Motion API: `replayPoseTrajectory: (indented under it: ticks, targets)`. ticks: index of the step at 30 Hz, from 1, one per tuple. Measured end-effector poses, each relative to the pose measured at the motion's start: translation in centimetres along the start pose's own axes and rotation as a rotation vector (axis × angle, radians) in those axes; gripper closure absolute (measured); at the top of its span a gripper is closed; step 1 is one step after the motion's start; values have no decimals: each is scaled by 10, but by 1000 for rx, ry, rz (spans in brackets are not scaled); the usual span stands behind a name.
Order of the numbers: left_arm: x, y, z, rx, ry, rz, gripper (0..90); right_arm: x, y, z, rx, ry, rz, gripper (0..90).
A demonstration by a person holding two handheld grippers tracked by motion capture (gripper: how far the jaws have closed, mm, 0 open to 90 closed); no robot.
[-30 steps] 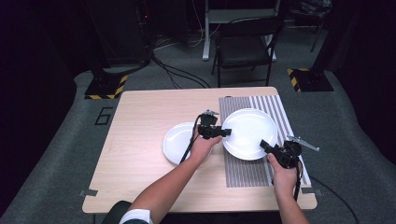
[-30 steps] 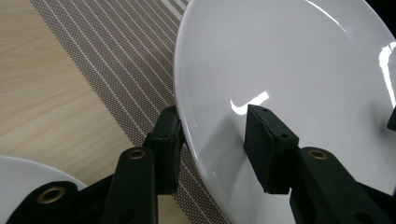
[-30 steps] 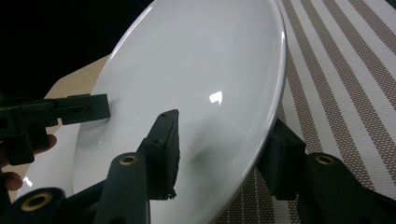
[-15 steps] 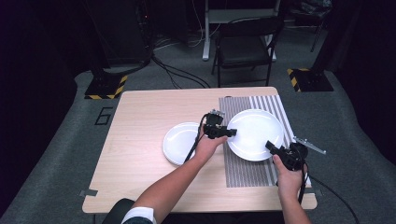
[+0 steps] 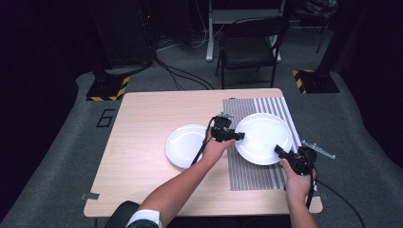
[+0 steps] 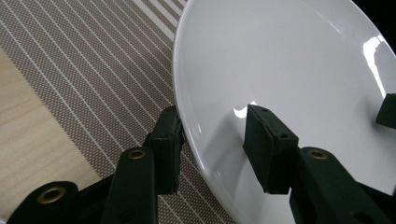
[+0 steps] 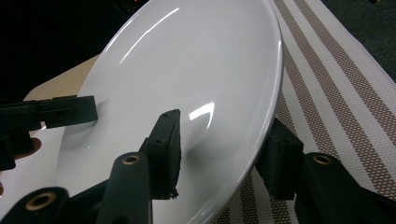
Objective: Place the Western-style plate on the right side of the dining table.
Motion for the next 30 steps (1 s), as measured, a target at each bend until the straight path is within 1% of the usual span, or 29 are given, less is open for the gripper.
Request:
replayPoseTrajectory:
  ticks: [3,8,10,11,13,16,18,19,22,24,25,28,29,30]
  targets:
    - [0,-1,-1,2,-7,0,571,-2,0,-1,1,4,-7,537]
    - [-2,-3,-2,5,-2,1,571,-5,-2,-3,8,8,-15,537]
    - [-1,-4,-3,12,-5,-3,571,-6,-2,-4,11,3,-21,537]
    - [-1,-5,-3,10,-11,0,571,-7,-3,-4,10,10,-22,537]
    - [-2,-6,-4,10,-9,1,571,-8,-4,-5,12,9,-30,537]
    - [-2,-7,-5,14,-11,5,571,-11,-5,-7,17,3,-25,537]
    - [-2,-8,-5,17,-16,8,572,-12,-6,-9,18,7,-27,537]
    - [-1,-9,-6,18,-23,10,572,-12,-6,-9,20,1,-27,537]
    - [-1,-11,-7,20,-19,11,573,-14,-7,-11,19,7,-25,537]
    - [-1,-12,-9,24,-22,12,573,-15,-7,-12,23,0,-30,537]
    - [-1,-13,-9,28,-24,9,573,-17,-8,-12,20,7,-30,535]
    - [-1,-16,-13,43,-27,9,574,-20,-9,-15,18,5,-40,534]
    - [-1,-16,-14,44,-26,7,574,-20,-9,-16,22,-1,-42,534]
    - [-1,-17,-14,44,-22,6,575,-21,-10,-16,23,4,-44,534]
Point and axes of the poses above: each handheld gripper's, and its own axes: y roughly backward along the jaws, z roughly out of its top, x roughly to its left, the point moved 3 cm from there along -y, roughly forward along the jaws, and after that the axes turned 13 degrees about -x, right-handed, at the moved point
